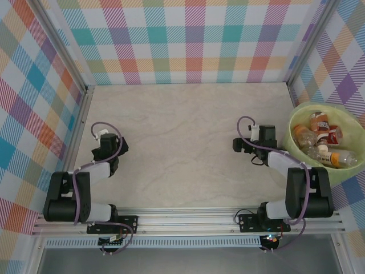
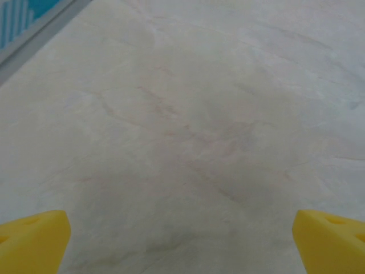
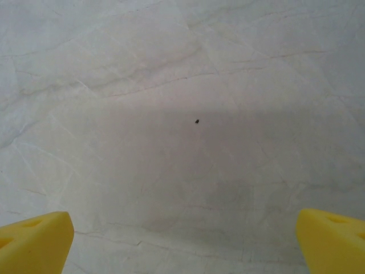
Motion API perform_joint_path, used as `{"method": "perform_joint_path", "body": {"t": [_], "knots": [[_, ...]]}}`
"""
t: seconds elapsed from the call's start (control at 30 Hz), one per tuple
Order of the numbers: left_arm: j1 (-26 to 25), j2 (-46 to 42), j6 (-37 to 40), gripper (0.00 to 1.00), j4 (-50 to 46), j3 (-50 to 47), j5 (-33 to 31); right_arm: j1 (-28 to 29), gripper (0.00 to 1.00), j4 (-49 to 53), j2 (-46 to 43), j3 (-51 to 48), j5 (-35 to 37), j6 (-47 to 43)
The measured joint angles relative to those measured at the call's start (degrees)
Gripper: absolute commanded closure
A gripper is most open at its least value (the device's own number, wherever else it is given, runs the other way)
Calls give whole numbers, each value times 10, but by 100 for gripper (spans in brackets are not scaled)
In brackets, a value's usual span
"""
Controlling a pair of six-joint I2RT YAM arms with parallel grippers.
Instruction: Put the plastic bottles in the bin
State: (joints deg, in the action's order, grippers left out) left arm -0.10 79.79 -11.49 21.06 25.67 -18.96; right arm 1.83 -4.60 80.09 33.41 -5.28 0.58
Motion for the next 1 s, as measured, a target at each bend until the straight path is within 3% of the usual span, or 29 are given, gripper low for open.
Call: {"method": "perform_joint_path", "body": {"t": [0.33, 0.6, 1.0], "knots": [[-11, 64, 70, 0, 254, -56, 95, -4, 0, -169, 26, -16, -19, -16], [-54, 100, 96, 0, 262, -43, 47, -8, 0, -361, 61, -102, -13, -25], [-55, 100, 99, 0, 271, -42, 32, -28, 0, -405, 84, -105, -7, -10]]}}
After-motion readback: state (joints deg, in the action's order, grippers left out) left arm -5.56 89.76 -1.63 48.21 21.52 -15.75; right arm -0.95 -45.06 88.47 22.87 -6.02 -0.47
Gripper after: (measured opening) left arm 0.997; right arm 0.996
